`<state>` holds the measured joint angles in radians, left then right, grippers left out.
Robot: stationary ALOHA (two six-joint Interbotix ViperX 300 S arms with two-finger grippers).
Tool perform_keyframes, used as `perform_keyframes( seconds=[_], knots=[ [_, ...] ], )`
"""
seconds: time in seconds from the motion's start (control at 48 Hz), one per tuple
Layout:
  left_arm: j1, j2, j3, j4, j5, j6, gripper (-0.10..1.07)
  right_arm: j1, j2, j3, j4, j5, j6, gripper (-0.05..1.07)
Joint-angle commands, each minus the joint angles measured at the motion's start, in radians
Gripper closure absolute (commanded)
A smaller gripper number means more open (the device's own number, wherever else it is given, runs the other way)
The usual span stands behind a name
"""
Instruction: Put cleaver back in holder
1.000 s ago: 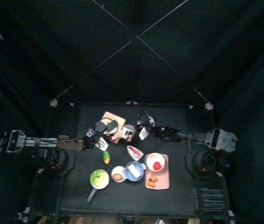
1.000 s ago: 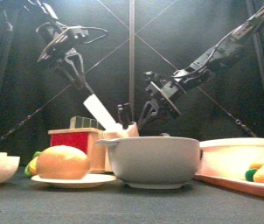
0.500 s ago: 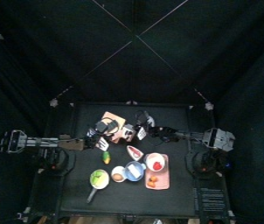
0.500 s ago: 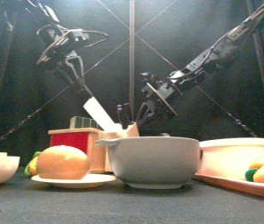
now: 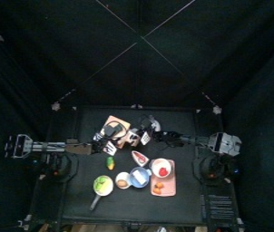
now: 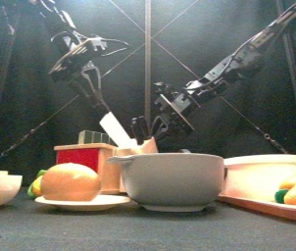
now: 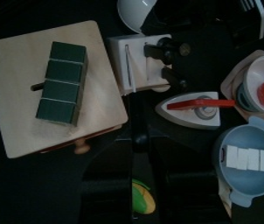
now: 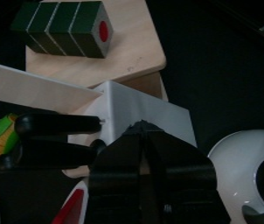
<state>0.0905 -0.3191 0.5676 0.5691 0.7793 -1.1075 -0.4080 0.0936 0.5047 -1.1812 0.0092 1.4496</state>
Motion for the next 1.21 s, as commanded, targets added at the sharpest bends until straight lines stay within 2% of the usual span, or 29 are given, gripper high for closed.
perform_keyframes(
  seconds=[0.0,0.438,0.708,0.896,1.188],
  knots=[
    [0.011,0.012,-0.031,0.012,-0.005,0.002,0.65,0.002,-0.011,-0.026,0.0,-0.005,0.0,0.65],
    [0.023,0.052,-0.055,0.031,-0.017,0.0,0.65,0.011,-0.009,-0.032,-0.006,-0.003,0.0,0.65],
    [0.048,0.075,-0.057,0.061,-0.106,-0.002,0.63,0.009,-0.008,-0.029,-0.008,-0.005,0.0,0.65],
    [0.06,0.098,-0.057,0.061,-0.155,0.0,0.56,0.009,-0.008,-0.028,-0.008,-0.005,0.0,0.65],
    [0.074,0.11,-0.058,0.083,-0.187,-0.002,0.35,0.008,-0.008,-0.026,-0.008,-0.003,0.0,0.65]
  ],
)
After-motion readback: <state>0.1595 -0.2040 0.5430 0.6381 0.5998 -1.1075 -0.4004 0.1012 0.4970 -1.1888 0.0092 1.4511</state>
